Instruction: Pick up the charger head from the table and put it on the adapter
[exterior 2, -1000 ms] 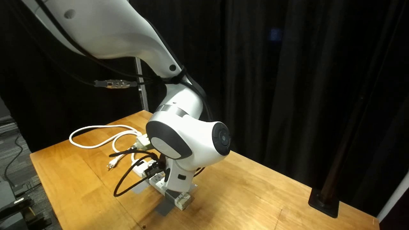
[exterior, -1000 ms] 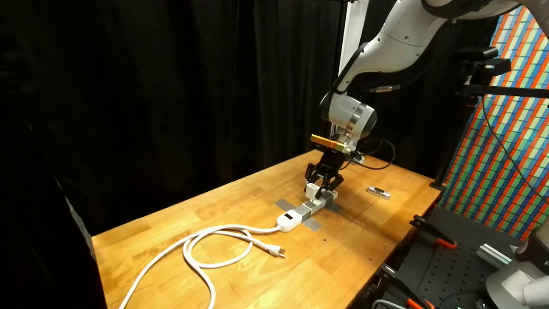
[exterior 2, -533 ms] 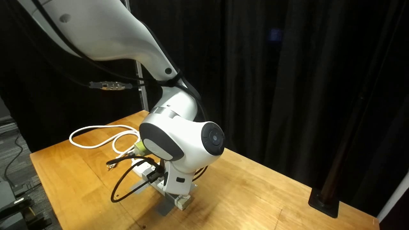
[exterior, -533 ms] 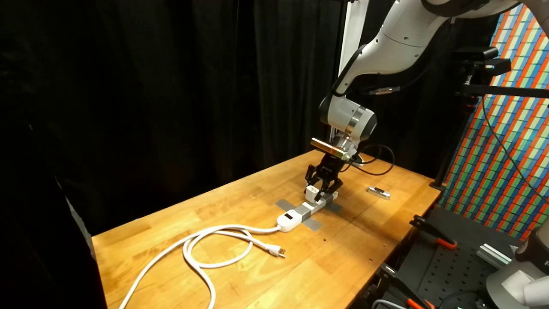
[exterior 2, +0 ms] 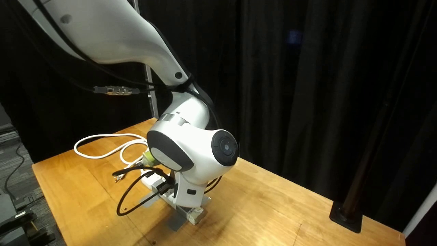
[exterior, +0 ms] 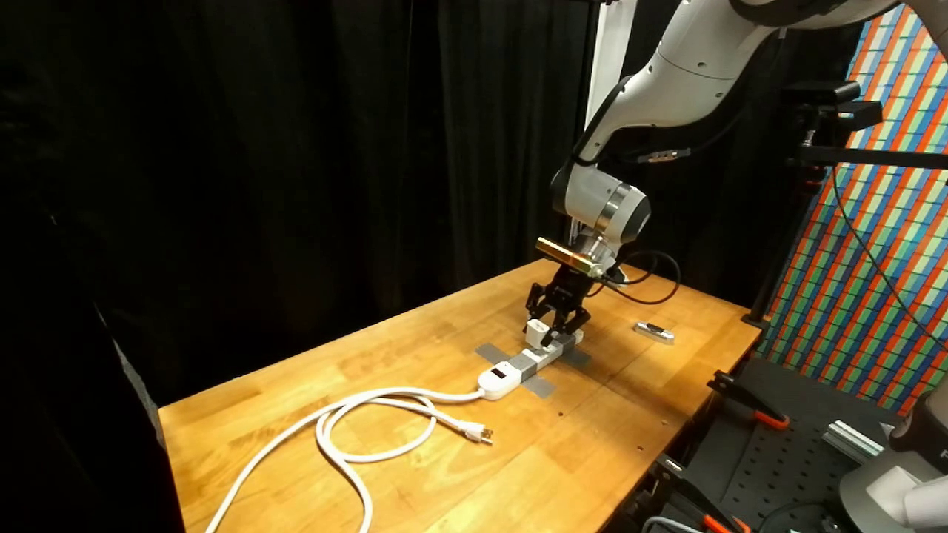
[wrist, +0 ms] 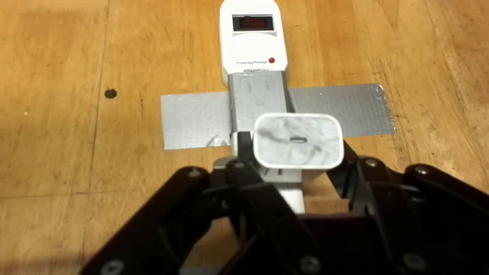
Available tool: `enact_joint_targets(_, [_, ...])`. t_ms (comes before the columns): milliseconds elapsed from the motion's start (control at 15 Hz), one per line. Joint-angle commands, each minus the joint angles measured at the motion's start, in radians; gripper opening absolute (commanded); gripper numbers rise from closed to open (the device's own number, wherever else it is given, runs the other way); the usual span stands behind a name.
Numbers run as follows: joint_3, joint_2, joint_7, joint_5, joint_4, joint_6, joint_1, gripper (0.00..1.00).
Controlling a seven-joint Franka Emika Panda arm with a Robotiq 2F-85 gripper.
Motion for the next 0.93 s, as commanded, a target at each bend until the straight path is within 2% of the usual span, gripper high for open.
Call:
enact_joint_targets(0, [-0.019, -0.02, 0.045, -0.023, -0.025, -0.033, 0.019, 0.23])
enact_joint_targets(200, [-0.02, -0.013, 0.066, -0.024, -0.024, -0.046, 0.019, 0.23])
enact_joint_targets(867, [-0.021, 0.046, 0.089, -0.004, 0.013, 0.039, 0.037, 0.23])
